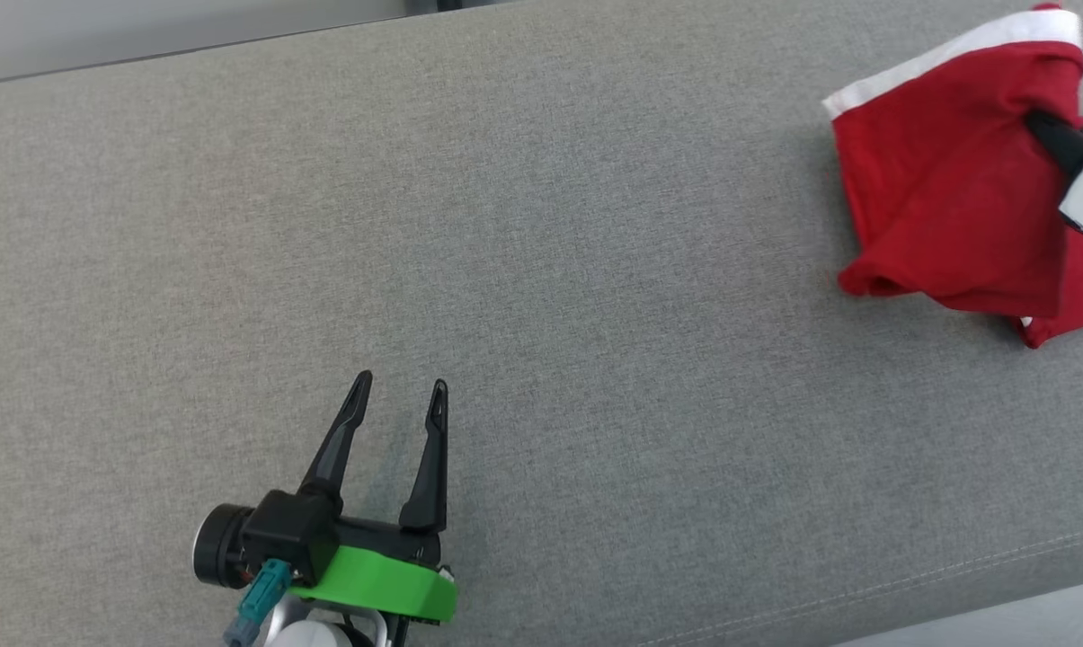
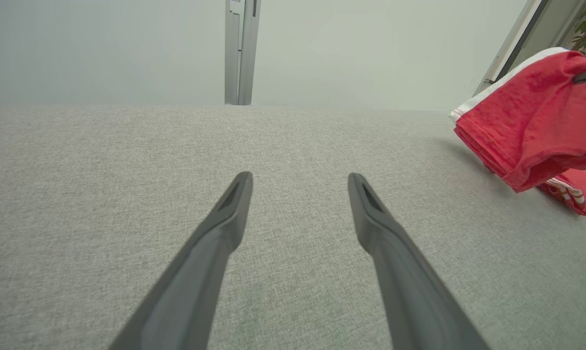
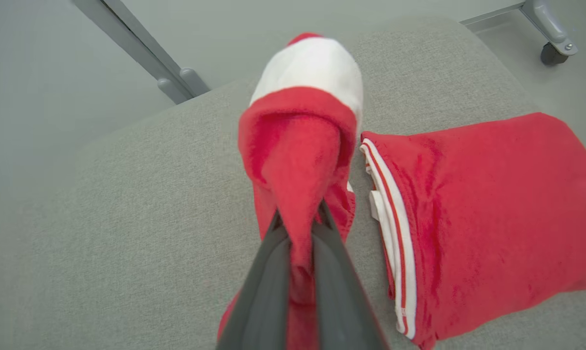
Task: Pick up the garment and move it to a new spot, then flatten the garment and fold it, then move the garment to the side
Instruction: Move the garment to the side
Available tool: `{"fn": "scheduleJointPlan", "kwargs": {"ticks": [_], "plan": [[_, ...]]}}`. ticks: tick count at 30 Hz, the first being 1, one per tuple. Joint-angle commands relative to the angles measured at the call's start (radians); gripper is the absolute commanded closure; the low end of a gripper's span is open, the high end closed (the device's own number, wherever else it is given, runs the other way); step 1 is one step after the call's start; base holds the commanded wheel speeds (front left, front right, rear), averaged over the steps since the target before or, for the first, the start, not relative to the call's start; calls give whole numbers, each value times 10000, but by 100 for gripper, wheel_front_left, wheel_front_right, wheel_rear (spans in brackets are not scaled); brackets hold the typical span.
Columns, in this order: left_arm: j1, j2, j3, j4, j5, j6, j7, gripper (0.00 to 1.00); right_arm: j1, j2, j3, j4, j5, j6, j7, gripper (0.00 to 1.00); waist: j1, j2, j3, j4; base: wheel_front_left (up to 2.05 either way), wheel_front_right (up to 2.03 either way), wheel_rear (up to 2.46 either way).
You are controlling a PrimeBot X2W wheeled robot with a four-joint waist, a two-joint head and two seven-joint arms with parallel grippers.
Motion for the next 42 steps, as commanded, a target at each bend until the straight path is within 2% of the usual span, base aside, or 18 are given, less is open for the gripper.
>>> {"fn": "scheduleJointPlan", "kwargs": {"ticks": [1,8,14,18,22,23,24,25,29,33,37,42], "plan": [[-19,47,49,-50,80,-3,-26,0,140,-205,-141,158,-149,-2,-109,100,0,-1,134,15,0,0,0],[-189,47,151,-10,332,-130,-26,0,-57,-635,-754,793,-514,-2,-445,100,0,-1,610,-161,0,0,0],[-368,47,271,149,594,-357,-26,0,-239,-1315,-698,1279,-935,-2,-735,100,0,-1,983,-277,0,0,0],[-505,47,344,143,743,-482,-26,0,-186,-2056,-271,1534,-1418,-5,-1334,100,0,-1,1214,-209,0,0,0],[-680,47,359,137,834,-584,-26,0,-412,-2658,-225,2101,-2199,-8,-2500,100,0,-1,1428,-68,0,0,0],[-739,47,351,145,824,-597,-26,0,-438,-2727,-286,2450,-2583,-8,-2933,87,0,-1,1482,1,0,0,0],[-769,47,339,151,794,-597,-26,0,-444,-2757,-327,2678,-2859,-8,-3165,51,0,-1,1510,51,0,0,0],[-791,49,329,146,738,-567,-26,0,-513,-2793,-473,2990,-3177,-8,-3401,0,0,-1,1528,93,0,0,0],[-746,47,274,118,619,-442,-26,0,-704,-3120,-463,3614,-4251,-10,-4484,0,0,-1,1519,211,0,0,0],[-524,46,234,174,473,-344,-26,0,-720,-3119,-406,3980,-4889,-10,-5562,0,0,-1,1236,250,0,0,0],[-367,46,230,132,268,-234,-26,0,-632,-2837,-199,3970,-4900,-8,-6334,0,0,-1,755,261,0,0,0],[-8,46,276,81,33,-57,-26,0,155,-2390,460,3023,-4347,-10,-7258,0,0,-1,-15,294,0,0,0]]}}
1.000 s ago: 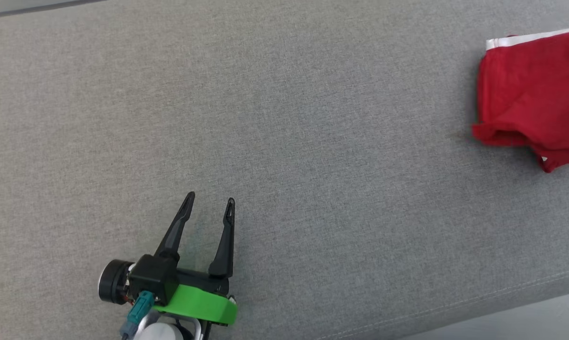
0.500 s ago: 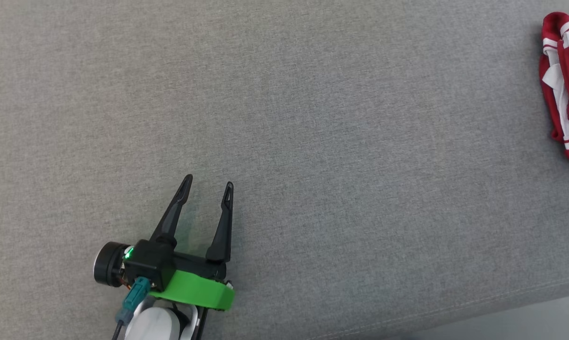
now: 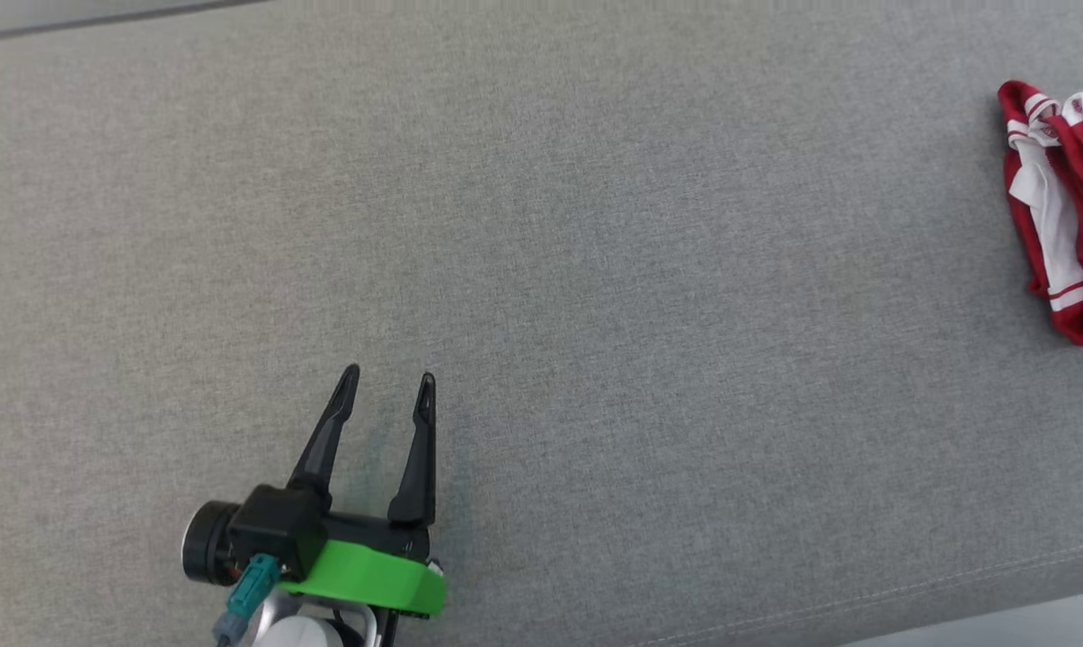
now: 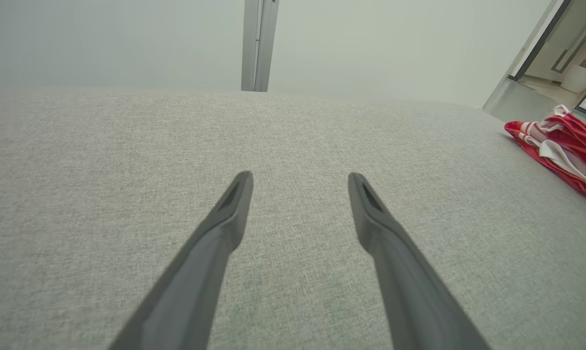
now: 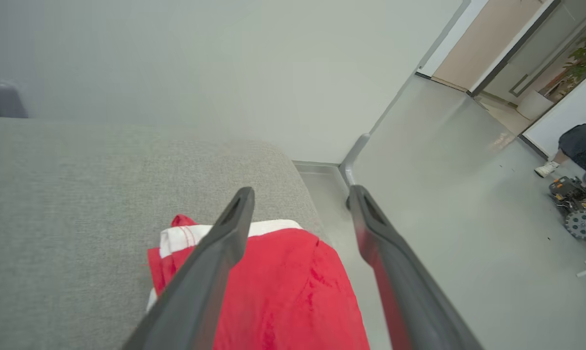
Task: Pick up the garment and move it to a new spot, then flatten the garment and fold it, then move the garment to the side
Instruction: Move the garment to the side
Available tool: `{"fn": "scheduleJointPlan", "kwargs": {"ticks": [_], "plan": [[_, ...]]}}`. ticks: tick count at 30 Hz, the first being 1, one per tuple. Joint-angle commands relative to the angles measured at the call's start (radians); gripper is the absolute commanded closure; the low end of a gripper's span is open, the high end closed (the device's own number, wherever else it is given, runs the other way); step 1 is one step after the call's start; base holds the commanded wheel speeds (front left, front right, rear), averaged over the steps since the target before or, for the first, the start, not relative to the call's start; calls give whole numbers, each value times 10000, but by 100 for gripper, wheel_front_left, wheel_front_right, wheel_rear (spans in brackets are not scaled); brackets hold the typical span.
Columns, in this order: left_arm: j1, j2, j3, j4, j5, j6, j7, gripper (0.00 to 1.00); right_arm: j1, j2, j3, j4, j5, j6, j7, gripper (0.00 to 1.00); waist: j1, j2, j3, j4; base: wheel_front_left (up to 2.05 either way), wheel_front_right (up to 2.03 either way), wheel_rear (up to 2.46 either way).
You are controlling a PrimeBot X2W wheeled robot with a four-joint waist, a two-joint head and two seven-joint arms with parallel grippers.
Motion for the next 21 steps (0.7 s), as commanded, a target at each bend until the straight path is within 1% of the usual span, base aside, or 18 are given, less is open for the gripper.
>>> {"fn": "scheduleJointPlan", "kwargs": {"ticks": [1,4,7,9,12,13,16,20,21], "plan": [[250,45,64,-10,-78,80,-26,0,511,184,66,-397,373,-19,-337,0,-1,0,-749,58,0,0,0],[558,44,142,-20,-175,162,-27,0,1597,501,321,-1479,845,-19,-846,0,-1,0,-1242,142,0,0,0],[859,44,267,-6,-221,196,-26,0,2853,834,235,-2575,978,-18,-1454,0,-1,0,-1739,263,0,0,0],[1082,44,394,3,-224,194,-26,0,3799,1192,2,-3202,886,-18,-1920,0,-1,0,-2075,359,0,0,0],[1484,44,573,21,-130,193,-26,0,5272,2041,-296,-4098,710,-18,-2673,0,-1,0,-2596,503,0,0,0],[1568,44,618,37,-102,185,-26,0,5572,2202,-361,-4239,672,-18,-2860,0,-1,0,-2700,538,0,0,0],[1899,42,810,113,67,109,-26,0,6900,3110,-581,-4802,485,-18,-3520,0,-1,0,-3157,757,0,0,0],[2122,44,1091,266,245,23,-26,0,8201,3998,-370,-5210,348,-18,-3812,0,-1,0,-3427,1066,0,0,0],[2158,42,1155,306,333,34,-27,0,8384,4113,-323,-5302,284,-18,-3829,0,-1,0,-3467,1133,0,0,0]]}}
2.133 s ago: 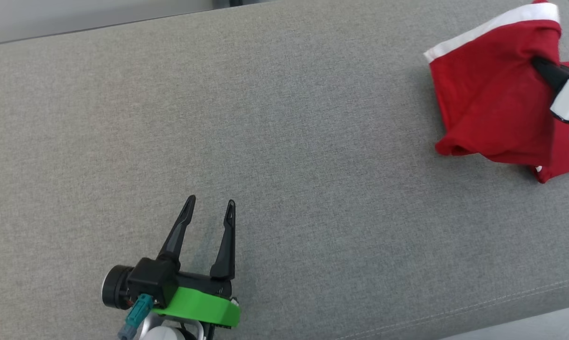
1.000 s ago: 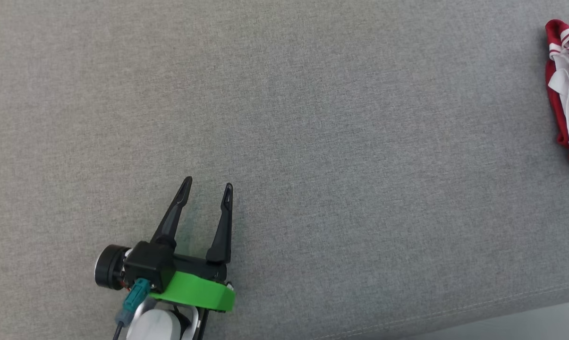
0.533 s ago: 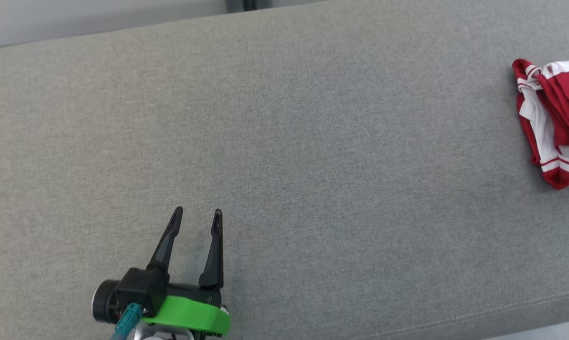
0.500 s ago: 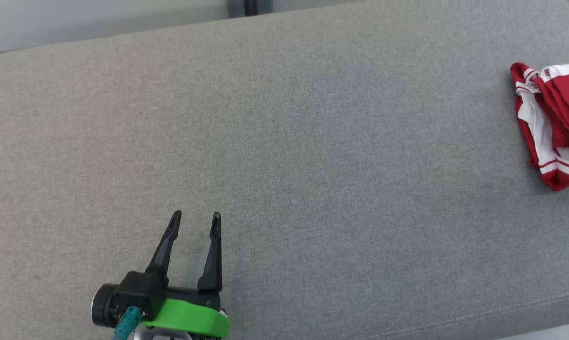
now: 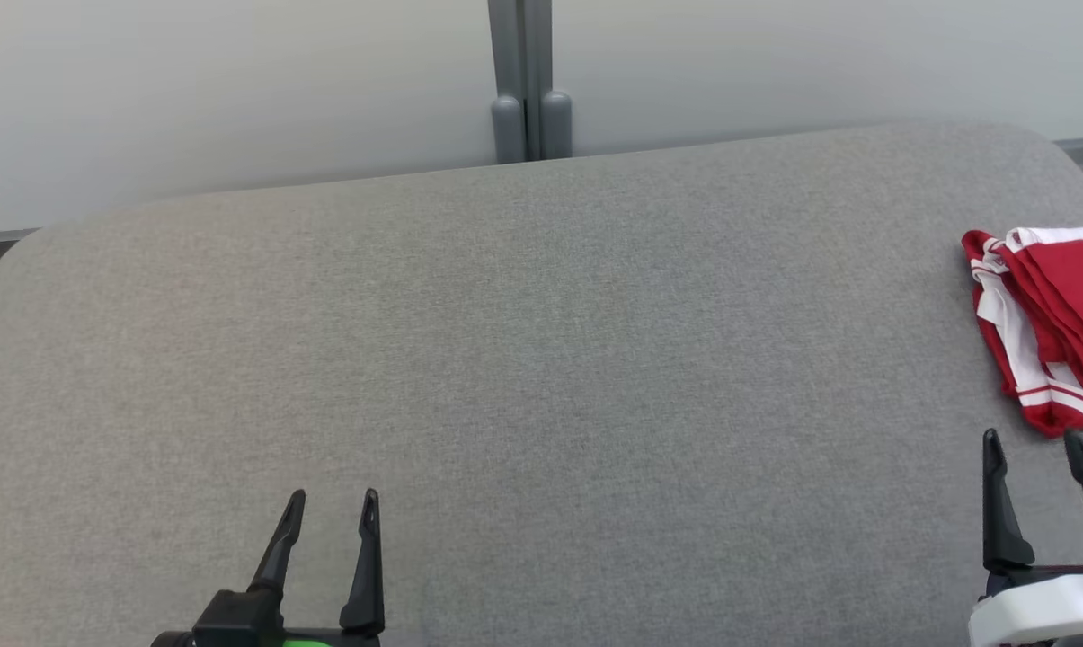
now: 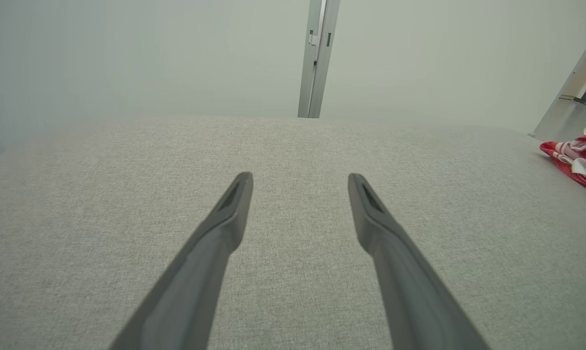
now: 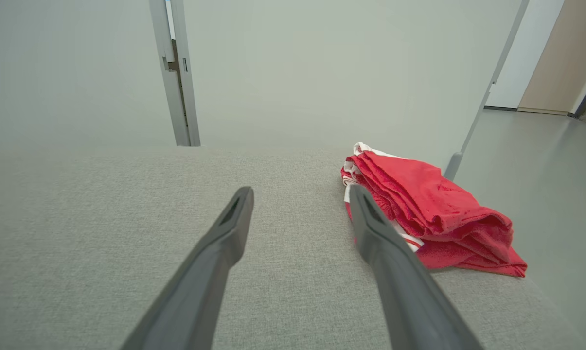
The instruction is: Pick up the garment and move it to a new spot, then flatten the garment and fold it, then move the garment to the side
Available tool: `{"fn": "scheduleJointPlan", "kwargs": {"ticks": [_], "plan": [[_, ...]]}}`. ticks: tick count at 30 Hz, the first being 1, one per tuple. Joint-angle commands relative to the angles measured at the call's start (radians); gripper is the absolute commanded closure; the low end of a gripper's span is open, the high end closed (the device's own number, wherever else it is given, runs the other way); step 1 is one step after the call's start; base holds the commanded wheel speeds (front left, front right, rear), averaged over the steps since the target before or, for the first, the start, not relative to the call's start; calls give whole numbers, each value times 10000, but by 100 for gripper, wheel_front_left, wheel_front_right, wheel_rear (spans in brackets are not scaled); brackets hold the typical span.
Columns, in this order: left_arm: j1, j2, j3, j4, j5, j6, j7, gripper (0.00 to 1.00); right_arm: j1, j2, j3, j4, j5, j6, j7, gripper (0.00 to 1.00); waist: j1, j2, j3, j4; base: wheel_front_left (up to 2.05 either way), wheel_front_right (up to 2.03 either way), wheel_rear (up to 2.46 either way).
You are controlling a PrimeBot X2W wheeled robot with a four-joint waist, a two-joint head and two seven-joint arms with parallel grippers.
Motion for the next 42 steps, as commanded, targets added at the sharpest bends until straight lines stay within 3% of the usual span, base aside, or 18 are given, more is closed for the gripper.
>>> {"fn": "scheduleJointPlan", "kwargs": {"ticks": [1,7,22,23,26,42], "plan": [[177,40,135,55,133,26,-26,0,173,140,25,-297,3,-16,-74,0,0,0,-482,524,0,0,0],[448,34,469,216,241,72,-26,0,889,736,127,-627,67,-16,-64,0,0,0,-621,719,0,0,0],[371,37,577,401,209,89,-26,0,741,842,732,105,-141,-16,-68,0,0,0,-774,1031,0,0,0],[443,2,581,400,288,124,2,100,790,849,730,96,-100,0,-31,100,0,0,-774,1033,0,0,0],[478,-11,550,477,212,133,28,100,708,893,689,322,61,2,50,100,0,0,-771,1029,0,0,0],[-150,150,872,679,-2979,-91,678,100,91,880,779,612,3322,0,831,100,0,0,-712,919,0,0,0]]}}
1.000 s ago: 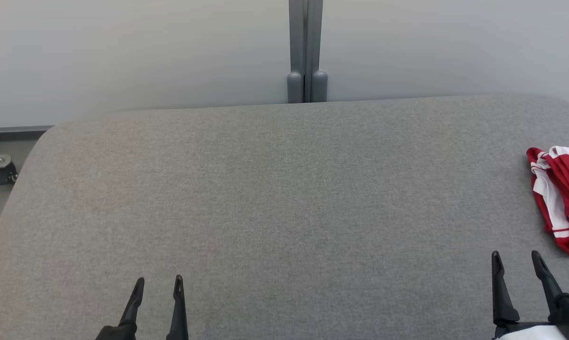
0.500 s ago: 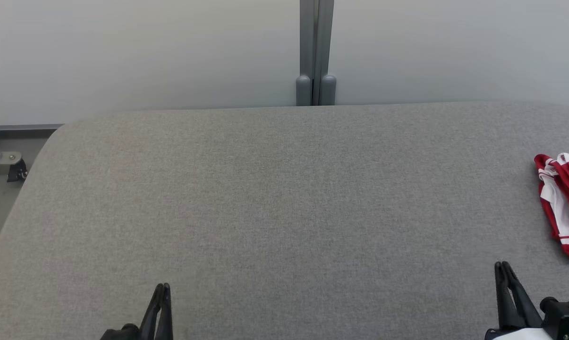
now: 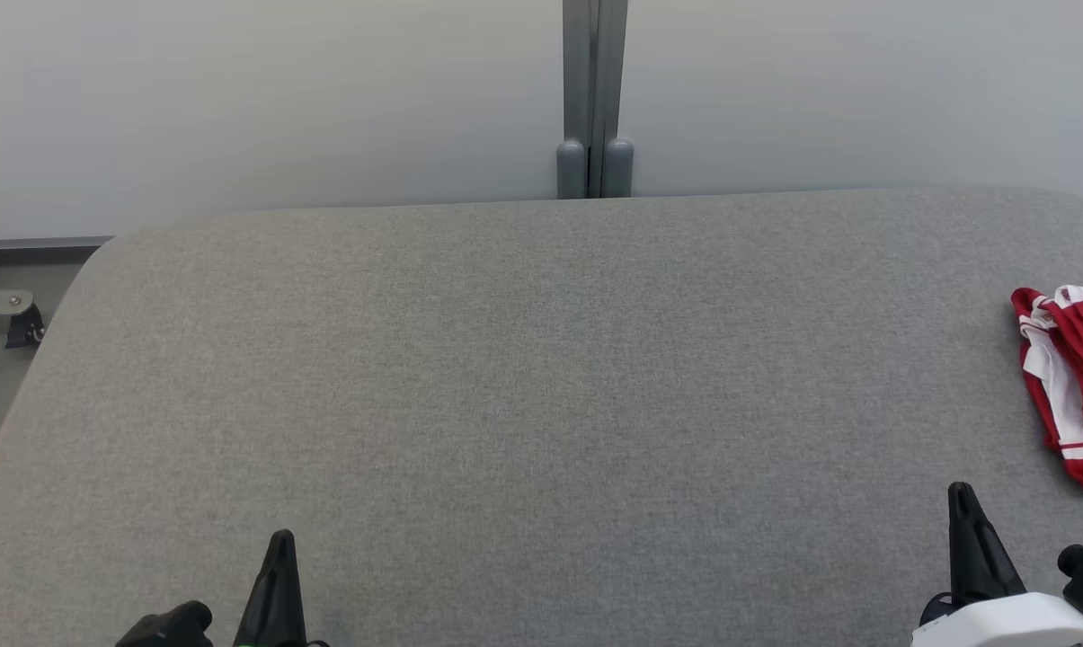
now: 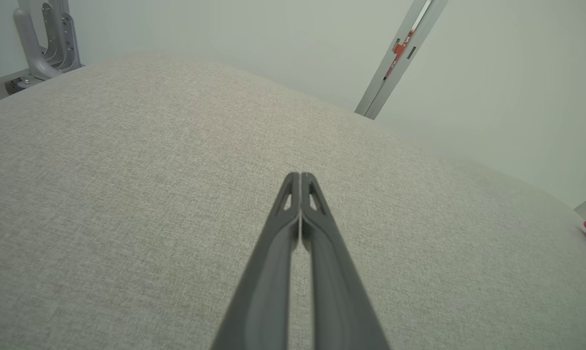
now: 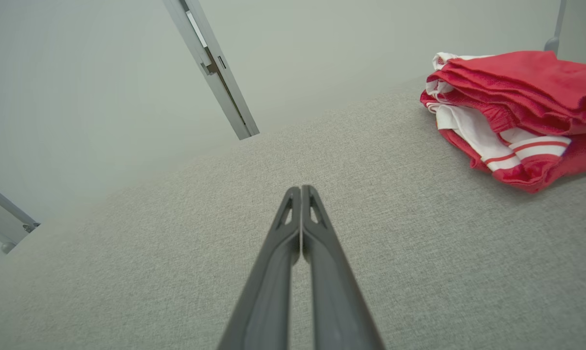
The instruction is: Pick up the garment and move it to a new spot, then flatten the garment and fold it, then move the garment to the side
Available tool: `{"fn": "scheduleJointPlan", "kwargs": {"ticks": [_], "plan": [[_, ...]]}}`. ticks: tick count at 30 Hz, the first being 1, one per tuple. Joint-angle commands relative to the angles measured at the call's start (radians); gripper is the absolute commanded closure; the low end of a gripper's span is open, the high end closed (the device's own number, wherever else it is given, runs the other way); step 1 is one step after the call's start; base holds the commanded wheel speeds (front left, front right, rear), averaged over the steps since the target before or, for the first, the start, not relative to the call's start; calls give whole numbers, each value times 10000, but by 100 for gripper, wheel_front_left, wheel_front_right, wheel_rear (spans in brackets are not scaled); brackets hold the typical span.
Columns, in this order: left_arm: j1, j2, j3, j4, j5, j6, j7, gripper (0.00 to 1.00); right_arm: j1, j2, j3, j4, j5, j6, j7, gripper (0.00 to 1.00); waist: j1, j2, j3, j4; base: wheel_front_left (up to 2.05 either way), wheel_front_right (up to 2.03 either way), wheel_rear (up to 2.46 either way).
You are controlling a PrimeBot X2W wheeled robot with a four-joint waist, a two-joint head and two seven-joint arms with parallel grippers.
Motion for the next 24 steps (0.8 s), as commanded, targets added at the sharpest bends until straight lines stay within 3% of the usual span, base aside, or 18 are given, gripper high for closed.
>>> {"fn": "scheduleJointPlan", "kwargs": {"ticks": [1,24], "plan": [[-352,103,98,-87,-464,-76,83,100,-295,-62,16,-80,484,0,88,100,0,0,7,-11,0,0,0],[-1042,214,510,132,-3951,-359,853,100,-1025,-78,111,283,4134,-3,949,100,0,0,91,-165,0,0,0]]}}
